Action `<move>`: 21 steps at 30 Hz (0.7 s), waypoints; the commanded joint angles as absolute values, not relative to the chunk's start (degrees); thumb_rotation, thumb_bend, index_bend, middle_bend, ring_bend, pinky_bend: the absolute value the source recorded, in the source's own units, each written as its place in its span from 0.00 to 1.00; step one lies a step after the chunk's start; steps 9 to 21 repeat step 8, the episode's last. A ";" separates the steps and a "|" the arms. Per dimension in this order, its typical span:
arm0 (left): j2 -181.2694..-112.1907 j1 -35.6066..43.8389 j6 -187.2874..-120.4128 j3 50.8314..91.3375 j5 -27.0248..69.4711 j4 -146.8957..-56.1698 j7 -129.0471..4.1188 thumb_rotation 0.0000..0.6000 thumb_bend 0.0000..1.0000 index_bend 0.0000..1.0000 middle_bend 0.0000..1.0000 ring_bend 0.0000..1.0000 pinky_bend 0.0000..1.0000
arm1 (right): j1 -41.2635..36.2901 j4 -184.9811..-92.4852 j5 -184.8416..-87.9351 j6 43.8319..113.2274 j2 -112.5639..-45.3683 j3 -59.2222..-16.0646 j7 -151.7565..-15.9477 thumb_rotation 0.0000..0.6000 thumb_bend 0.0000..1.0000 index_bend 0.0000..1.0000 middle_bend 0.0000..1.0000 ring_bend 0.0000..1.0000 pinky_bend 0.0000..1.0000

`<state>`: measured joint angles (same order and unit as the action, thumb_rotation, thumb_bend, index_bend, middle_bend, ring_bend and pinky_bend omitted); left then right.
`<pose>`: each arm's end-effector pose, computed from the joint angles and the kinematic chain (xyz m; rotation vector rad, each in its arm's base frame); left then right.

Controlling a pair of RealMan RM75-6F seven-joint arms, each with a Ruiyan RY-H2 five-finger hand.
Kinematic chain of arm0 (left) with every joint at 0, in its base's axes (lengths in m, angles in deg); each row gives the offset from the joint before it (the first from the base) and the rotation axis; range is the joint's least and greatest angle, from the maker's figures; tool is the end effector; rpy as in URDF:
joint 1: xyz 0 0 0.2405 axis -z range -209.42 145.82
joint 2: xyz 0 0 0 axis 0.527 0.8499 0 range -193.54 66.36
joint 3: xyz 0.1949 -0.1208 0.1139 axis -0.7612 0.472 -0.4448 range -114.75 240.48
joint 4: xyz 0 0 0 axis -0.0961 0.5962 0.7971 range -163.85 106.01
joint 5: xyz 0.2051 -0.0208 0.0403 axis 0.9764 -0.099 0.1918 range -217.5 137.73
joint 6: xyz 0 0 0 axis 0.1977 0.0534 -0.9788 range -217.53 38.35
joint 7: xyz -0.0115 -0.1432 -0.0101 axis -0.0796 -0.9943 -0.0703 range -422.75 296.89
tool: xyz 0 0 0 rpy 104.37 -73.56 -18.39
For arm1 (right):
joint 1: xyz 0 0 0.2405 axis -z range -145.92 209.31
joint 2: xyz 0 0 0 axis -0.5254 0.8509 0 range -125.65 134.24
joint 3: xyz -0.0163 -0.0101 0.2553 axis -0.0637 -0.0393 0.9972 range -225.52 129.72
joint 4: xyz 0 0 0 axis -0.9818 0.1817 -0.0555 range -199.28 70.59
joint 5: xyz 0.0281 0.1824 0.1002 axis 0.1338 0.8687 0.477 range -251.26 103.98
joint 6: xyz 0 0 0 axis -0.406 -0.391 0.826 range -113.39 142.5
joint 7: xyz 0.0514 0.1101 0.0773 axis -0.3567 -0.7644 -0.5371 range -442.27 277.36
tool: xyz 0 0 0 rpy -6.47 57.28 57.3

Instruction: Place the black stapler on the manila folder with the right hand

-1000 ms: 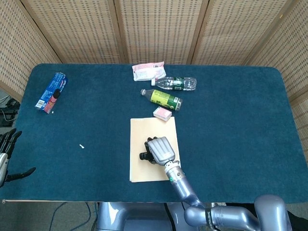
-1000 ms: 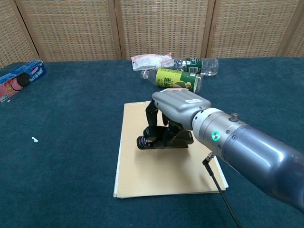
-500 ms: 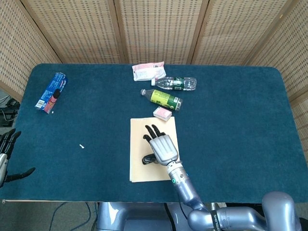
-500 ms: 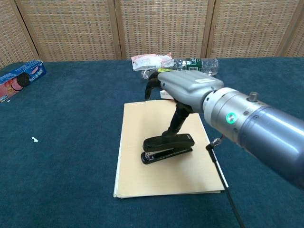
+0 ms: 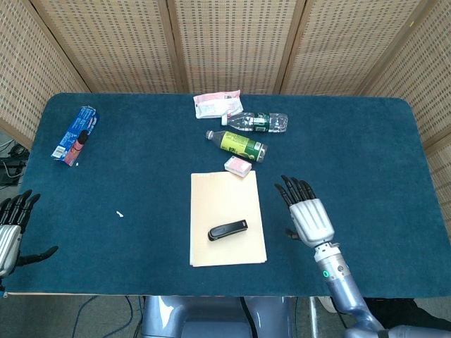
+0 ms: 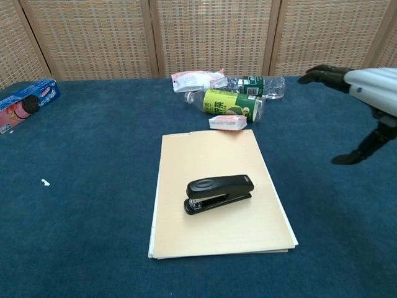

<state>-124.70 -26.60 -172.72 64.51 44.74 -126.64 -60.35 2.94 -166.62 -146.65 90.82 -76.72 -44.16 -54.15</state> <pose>-0.3019 0.1770 0.1607 -1.4065 -0.9474 -0.8639 -0.1718 -0.2650 0.0435 1.6826 -0.8314 0.9858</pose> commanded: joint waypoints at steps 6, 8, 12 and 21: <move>-125.53 -26.69 -173.33 64.87 44.53 -125.75 -60.27 1.00 0.00 0.00 0.00 0.00 0.00 | 13.28 -156.95 -153.36 98.04 -71.08 -49.91 -69.90 1.00 0.15 0.00 0.00 0.00 0.00; -125.60 -26.66 -173.19 64.89 44.36 -125.62 -60.32 1.00 0.00 0.00 0.00 0.00 0.00 | 14.29 -155.61 -153.91 98.65 -71.02 -50.14 -72.09 1.00 0.15 0.00 0.00 0.00 0.00; -125.60 -26.66 -173.19 64.89 44.36 -125.62 -60.32 1.00 0.00 0.00 0.00 0.00 0.00 | 14.29 -155.61 -153.91 98.65 -71.02 -50.14 -72.09 1.00 0.15 0.00 0.00 0.00 0.00; -125.60 -26.66 -173.19 64.89 44.36 -125.62 -60.32 1.00 0.00 0.00 0.00 0.00 0.00 | 14.29 -155.61 -153.91 98.65 -71.02 -50.14 -72.09 1.00 0.15 0.00 0.00 0.00 0.00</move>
